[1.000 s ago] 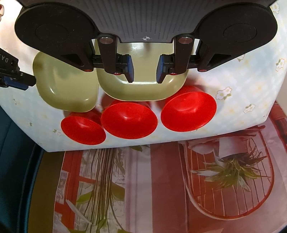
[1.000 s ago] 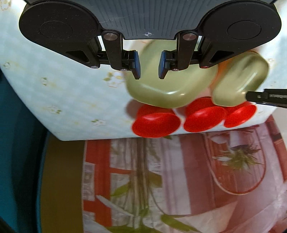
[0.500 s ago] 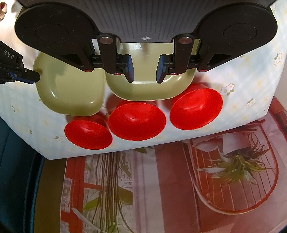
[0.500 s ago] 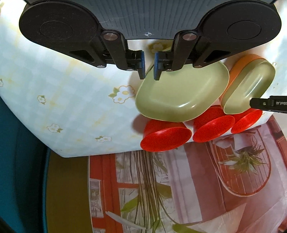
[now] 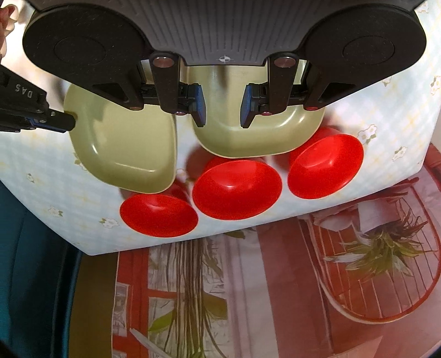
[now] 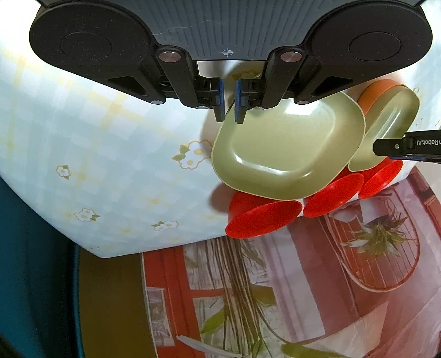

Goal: Organize plates and bowls

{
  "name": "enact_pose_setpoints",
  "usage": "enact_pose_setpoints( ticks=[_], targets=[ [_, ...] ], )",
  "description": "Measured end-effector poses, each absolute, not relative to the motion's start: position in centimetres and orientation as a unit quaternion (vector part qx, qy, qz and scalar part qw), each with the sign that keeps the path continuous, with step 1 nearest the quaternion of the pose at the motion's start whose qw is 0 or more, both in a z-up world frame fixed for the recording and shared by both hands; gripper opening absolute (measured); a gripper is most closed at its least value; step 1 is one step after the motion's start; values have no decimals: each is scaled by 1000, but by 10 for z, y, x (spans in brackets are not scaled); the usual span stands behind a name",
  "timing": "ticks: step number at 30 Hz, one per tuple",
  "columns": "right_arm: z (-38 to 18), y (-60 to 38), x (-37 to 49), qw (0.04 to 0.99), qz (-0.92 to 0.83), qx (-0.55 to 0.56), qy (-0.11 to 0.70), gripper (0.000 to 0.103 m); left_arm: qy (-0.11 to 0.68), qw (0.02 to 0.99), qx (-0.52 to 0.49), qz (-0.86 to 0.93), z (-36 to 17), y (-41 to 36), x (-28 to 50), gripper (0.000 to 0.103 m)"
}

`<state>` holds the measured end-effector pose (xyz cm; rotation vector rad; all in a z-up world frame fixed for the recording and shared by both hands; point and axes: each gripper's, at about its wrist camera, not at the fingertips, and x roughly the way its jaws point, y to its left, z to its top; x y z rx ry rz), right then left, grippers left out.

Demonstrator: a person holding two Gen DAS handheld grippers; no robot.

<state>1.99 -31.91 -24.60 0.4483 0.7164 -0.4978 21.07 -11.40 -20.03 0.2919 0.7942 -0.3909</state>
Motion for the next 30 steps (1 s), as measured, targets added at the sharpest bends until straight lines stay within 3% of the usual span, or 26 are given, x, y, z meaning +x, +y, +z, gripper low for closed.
enact_pose_setpoints(
  ticks=[13, 17, 30],
  targets=[
    [-251, -324, 17, 881, -238, 226, 340, 7, 392, 883, 134, -219, -204, -131, 211, 28],
    [-254, -327, 15, 880, -238, 232, 339, 7, 397, 880, 130, -225, -208, -132, 211, 21],
    [-255, -329, 15, 881, -235, 237, 336, 7, 366, 894, 106, -236, -184, -131, 203, 22]
  ],
)
